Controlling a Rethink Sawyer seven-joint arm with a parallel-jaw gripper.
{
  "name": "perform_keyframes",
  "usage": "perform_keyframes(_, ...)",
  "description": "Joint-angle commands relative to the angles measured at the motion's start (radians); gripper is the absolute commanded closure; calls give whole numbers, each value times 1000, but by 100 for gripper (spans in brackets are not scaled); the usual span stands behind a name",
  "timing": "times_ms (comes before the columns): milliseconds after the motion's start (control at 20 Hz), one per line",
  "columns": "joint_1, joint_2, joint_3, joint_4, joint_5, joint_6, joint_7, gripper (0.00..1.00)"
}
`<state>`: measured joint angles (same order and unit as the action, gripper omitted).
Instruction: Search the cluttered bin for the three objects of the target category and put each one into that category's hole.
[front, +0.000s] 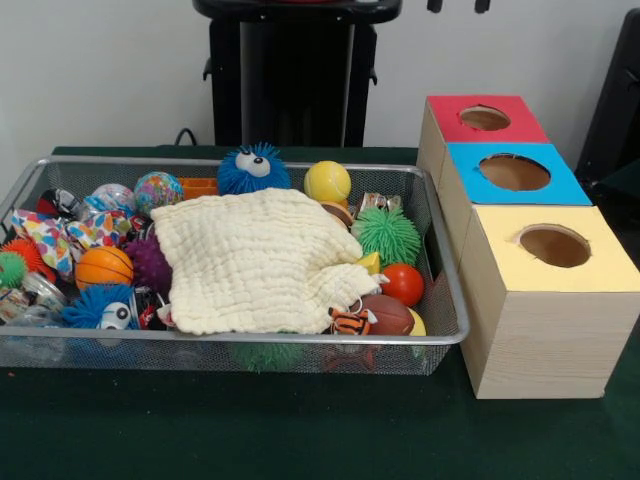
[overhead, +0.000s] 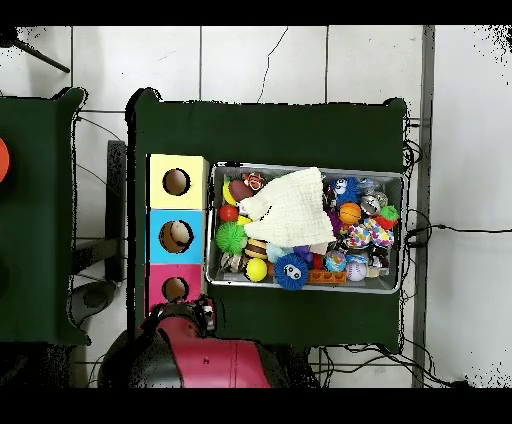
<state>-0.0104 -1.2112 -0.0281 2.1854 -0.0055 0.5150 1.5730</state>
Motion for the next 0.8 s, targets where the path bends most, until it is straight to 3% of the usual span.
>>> perform_keyframes(50,-55,113,39,-72,-32,-49,106,0)
perform_keyframes(500,-109,145,63,-85,-44,-60,62,0)
perform_keyframes(800,-135,219,79,-144,-58,-101,59,0)
